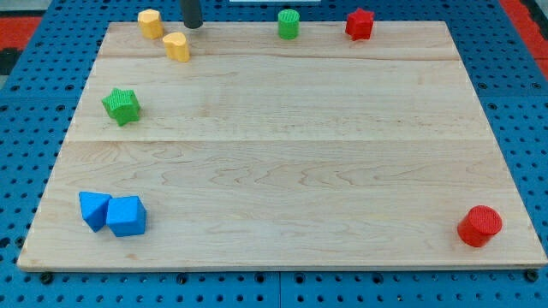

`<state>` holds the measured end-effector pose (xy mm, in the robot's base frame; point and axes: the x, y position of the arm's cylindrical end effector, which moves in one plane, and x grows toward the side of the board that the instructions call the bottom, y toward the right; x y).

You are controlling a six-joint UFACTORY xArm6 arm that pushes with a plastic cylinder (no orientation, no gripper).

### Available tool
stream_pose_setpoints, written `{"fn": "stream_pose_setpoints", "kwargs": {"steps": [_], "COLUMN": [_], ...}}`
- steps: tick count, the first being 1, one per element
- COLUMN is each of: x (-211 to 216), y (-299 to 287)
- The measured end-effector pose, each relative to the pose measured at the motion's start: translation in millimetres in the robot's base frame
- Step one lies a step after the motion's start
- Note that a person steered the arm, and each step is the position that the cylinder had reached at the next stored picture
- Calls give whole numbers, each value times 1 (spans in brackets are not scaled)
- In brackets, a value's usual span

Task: Touch the left side of yellow hexagon

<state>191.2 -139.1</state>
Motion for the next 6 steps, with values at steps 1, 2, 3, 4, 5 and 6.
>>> {"fn": "stream_pose_setpoints", "kwargs": {"steps": [1, 2, 3, 4, 5, 6], "x": [2, 31, 65, 57, 27, 0], "y": [-28, -55, -72, -143, -166, -153]}}
